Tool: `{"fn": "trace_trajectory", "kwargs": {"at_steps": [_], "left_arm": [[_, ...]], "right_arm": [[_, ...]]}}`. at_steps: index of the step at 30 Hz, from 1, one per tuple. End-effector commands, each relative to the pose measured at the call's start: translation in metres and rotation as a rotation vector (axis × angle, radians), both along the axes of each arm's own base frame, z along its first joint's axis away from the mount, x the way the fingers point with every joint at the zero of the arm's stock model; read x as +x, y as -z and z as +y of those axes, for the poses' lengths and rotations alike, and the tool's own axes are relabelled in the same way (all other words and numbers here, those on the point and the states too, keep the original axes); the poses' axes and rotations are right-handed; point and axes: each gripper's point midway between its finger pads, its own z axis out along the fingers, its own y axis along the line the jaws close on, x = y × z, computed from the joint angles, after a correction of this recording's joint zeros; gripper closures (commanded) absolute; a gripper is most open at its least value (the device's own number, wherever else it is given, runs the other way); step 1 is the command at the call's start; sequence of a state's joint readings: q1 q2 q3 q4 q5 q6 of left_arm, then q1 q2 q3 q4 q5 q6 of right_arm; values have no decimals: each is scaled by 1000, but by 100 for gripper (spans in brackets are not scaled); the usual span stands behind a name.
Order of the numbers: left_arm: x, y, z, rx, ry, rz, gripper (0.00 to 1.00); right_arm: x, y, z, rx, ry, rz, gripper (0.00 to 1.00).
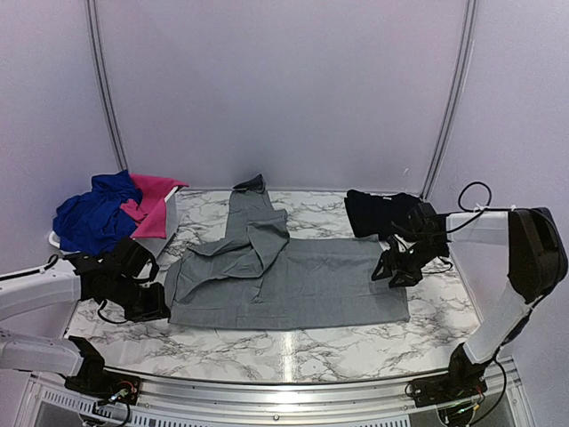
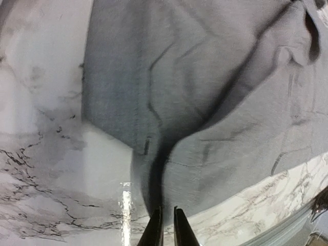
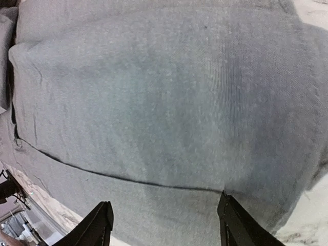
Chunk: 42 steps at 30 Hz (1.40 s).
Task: Fold and stack the mixed laundry pile
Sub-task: Smooth out the 1/3-folded shirt at the center of the board.
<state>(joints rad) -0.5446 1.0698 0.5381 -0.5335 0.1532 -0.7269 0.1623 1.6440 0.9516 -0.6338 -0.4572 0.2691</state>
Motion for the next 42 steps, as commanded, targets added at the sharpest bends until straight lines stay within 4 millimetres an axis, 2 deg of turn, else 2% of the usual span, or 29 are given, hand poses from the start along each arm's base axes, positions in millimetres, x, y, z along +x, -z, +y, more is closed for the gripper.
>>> {"fn": "trace_trajectory", "kwargs": {"at_steps": [1,3,6,9,11,12,16,19,21,23,26,28,29,31,35,37,38,42], "left_arm": [[30,-70,-22,-49,91,-228,78],[38,-87,-32,-58,136,-276,66],[44,-82,-49,-49,207,-258,61],[50,-73,-71,-71,245,-249,61],[51,-62,-82,-80,251,-223,61],[50,-50,-86,-80,256,-193,61],[42,-25,-101,-147,222,-97,62],[26,3,-88,-129,151,-8,66],[12,20,-70,-80,105,37,68],[-2,33,-54,-56,55,78,69],[-21,41,-39,-55,0,115,69],[-16,28,-40,-86,5,56,69],[-9,12,-44,-115,21,-4,68],[12,-31,-58,-172,77,-154,62],[53,-127,-76,-172,196,-445,31],[70,-153,-81,-103,258,-521,6],[79,-166,-84,-73,279,-557,2],[124,-202,-94,37,278,-684,1]], "right_arm": [[9,-65,9,51,-56,-154,32],[3,-80,19,108,-72,-172,33],[-17,-78,42,190,-96,-132,33],[-33,-62,63,227,-126,-93,34],[-41,-48,71,238,-132,-67,34],[-41,-42,72,240,-129,-68,34],[-54,-11,65,200,-118,1,35],[-69,9,54,139,-104,60,34],[-83,21,48,119,-94,103,35],[-97,28,43,111,-82,145,34],[-116,31,41,137,-60,191,35],[-118,21,43,158,-65,170,35],[-115,14,43,161,-73,148,35],[-104,-4,44,150,-95,89,35],[-65,-53,47,117,-137,-86,34],[-42,-81,46,81,-149,-195,31],[-31,-95,44,56,-155,-248,29],[8,-150,29,-79,-153,-464,19]]}}
